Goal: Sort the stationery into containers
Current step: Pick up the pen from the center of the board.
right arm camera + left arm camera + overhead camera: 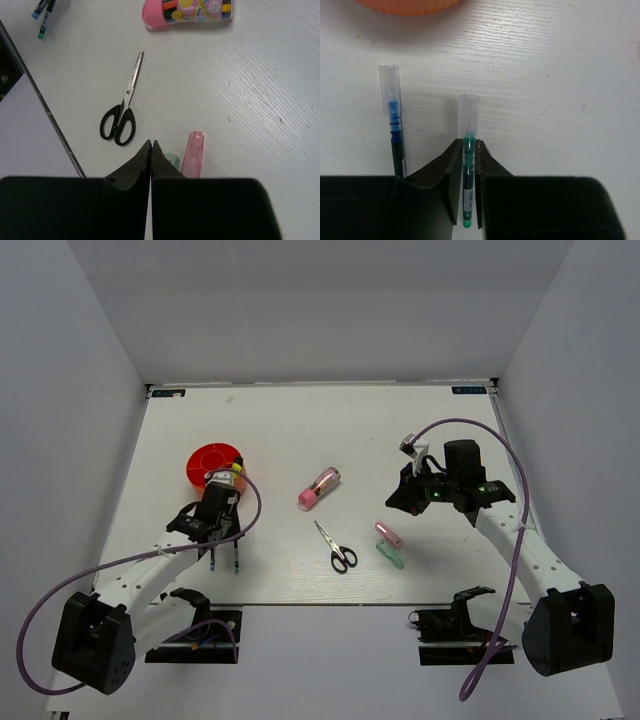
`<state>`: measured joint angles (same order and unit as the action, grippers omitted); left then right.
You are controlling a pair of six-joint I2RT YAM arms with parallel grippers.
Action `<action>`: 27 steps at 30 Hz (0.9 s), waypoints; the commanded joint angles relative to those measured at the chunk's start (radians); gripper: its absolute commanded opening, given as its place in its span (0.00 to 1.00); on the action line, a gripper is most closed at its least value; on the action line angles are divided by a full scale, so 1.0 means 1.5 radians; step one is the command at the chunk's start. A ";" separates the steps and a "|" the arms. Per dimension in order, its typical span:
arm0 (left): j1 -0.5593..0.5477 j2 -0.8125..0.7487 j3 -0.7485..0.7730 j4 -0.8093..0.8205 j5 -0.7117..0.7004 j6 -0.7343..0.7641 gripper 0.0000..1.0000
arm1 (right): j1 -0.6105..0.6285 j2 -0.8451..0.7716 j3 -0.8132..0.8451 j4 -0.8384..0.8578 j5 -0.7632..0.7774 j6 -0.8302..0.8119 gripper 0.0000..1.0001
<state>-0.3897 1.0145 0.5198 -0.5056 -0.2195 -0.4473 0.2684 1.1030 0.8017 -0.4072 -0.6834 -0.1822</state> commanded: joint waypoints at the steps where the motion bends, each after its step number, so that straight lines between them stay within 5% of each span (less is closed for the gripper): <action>1: -0.002 -0.028 0.025 0.000 0.013 -0.007 0.00 | -0.004 0.000 -0.009 0.022 -0.014 0.005 0.01; 17: 0.002 -0.070 0.117 -0.003 0.010 -0.010 0.00 | -0.005 0.012 -0.009 0.021 -0.013 0.002 0.01; 27: 0.065 -0.029 0.284 0.002 -0.019 0.052 0.00 | -0.004 0.018 -0.009 0.021 -0.016 0.001 0.01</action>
<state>-0.3164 0.9504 0.8539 -0.5175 -0.2161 -0.4206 0.2638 1.1221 0.8017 -0.4072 -0.6846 -0.1825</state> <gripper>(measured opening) 0.249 0.008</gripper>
